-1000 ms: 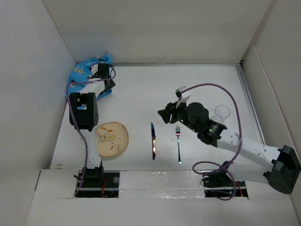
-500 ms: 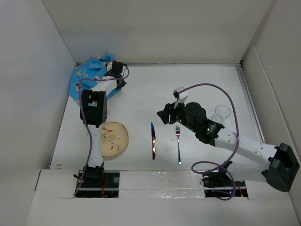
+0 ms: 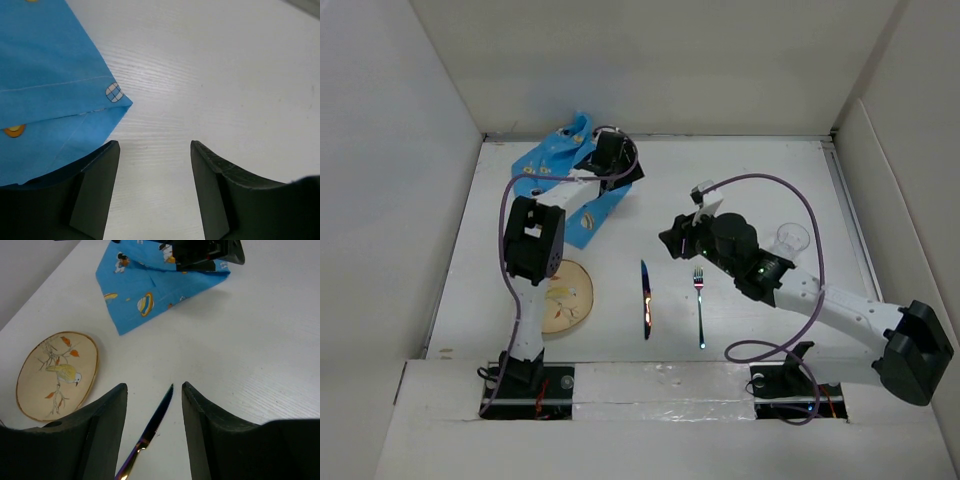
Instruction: Set the dinner table for one person
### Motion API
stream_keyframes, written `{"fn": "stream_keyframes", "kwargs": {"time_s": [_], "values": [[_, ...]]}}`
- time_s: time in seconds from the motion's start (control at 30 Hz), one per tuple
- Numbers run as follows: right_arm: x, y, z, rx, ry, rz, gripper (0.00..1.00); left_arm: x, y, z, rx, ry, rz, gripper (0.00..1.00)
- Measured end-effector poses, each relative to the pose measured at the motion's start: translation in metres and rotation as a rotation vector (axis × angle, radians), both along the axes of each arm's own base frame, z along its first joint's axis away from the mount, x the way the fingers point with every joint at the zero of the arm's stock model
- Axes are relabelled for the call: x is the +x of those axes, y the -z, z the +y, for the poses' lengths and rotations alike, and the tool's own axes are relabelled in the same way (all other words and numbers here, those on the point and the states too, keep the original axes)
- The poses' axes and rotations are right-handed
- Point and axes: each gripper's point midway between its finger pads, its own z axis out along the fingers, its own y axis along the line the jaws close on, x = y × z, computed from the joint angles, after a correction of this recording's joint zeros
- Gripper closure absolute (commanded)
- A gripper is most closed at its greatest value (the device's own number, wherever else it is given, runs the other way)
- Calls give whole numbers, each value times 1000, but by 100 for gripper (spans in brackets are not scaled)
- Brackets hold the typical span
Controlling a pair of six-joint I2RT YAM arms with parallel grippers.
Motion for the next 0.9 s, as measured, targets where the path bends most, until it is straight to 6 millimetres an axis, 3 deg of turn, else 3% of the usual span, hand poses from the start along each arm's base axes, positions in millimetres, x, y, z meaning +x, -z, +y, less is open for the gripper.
{"fn": "stream_keyframes", "kwargs": {"time_s": [0.07, 0.1, 0.17, 0.27, 0.33, 0.43, 0.53, 0.6, 0.73, 0.9], "values": [[1, 3, 1, -7, -1, 3, 70, -9, -15, 15, -5, -36, -33, 45], [1, 4, 1, -9, -1, 6, 95, -13, -22, 24, -6, -58, -45, 45], [1, 6, 2, -12, -5, 11, 100, -22, -46, 53, -24, -136, -100, 45], [0, 12, 5, -18, -15, 27, 100, -41, -67, 109, -55, -294, -174, 46], [1, 16, 6, -25, -19, 35, 100, -53, -70, 148, -74, -402, -194, 46], [0, 19, 7, -28, -25, 40, 92, -57, -61, 198, -100, -540, -196, 44], [0, 18, 8, -26, -30, 40, 77, -55, -39, 232, -105, -621, -154, 38], [-1, 18, 9, -25, -33, 42, 71, -53, -23, 239, -100, -638, -121, 36], [-1, 18, 9, -27, -41, 40, 65, -46, 4, 230, -102, -609, -58, 35], [-1, 20, 12, -31, -49, 45, 63, -31, 12, 225, -97, -602, -42, 42]]}}
